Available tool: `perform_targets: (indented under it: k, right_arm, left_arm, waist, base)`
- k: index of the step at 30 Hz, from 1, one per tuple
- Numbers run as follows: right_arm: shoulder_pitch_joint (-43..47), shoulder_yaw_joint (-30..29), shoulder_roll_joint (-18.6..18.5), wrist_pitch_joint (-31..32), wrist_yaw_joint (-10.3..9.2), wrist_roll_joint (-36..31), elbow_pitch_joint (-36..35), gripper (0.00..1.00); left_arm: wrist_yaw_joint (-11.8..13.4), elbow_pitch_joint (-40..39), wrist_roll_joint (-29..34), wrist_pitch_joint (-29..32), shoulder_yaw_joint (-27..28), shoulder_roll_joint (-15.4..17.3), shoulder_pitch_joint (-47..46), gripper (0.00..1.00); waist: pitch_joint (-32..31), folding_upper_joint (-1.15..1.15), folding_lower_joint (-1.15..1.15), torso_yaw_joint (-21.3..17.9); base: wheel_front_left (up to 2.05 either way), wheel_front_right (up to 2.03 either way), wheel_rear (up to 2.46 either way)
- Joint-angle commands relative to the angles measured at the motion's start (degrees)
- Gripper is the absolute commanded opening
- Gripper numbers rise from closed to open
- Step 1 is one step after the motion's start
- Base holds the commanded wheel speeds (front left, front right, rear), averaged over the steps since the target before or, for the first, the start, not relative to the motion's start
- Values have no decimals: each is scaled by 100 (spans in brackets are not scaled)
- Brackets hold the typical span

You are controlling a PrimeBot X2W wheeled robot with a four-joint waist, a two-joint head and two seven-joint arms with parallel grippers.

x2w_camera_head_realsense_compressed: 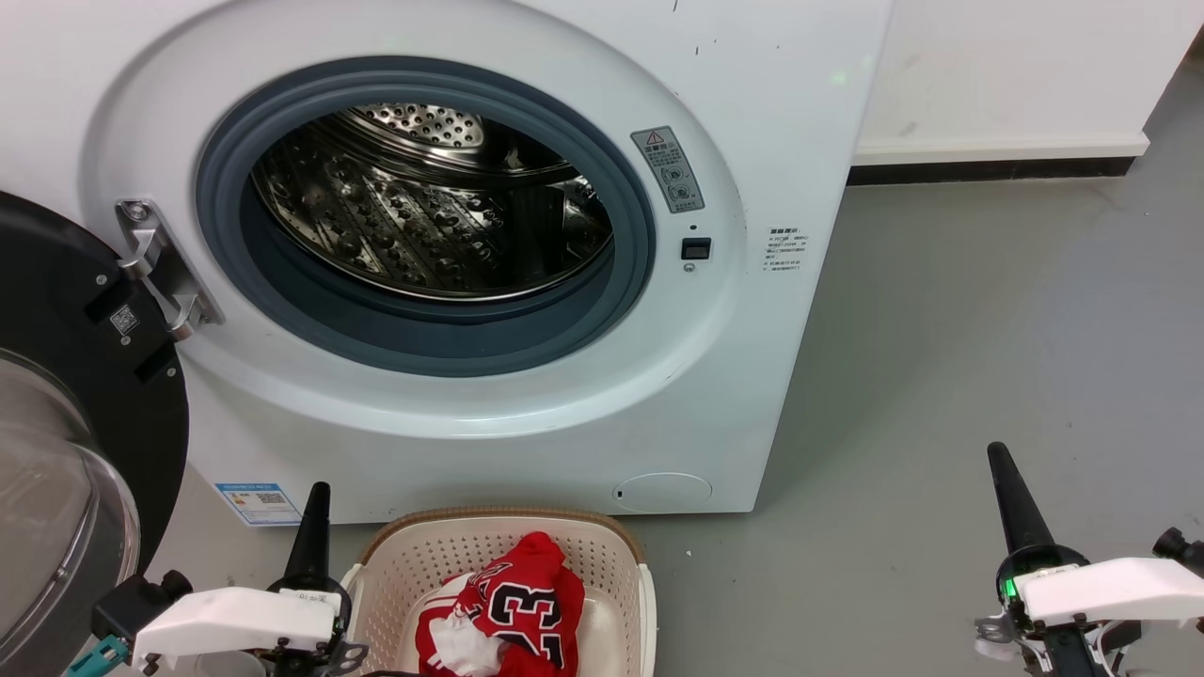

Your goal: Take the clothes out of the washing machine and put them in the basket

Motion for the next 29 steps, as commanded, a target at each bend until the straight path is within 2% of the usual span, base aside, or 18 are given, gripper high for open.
perform_targets:
  k: [1, 29]
  right_arm:
    - [-119, -24, -26, 46, 0, 161, -9, 0]
    - [-304, -175, 3, 437, -1, 1630, 196, 0]
  left_arm:
    - [-44, -19, -155, 35, 12, 6, -143, 0]
    - [-139, 171, -1635, 396, 64, 6, -354, 0]
  waist:
    - [-2, 0, 0, 4]
    - [-42, 0, 0, 70]
  base:
    - [0, 0, 0]
    - [0, 0, 0]
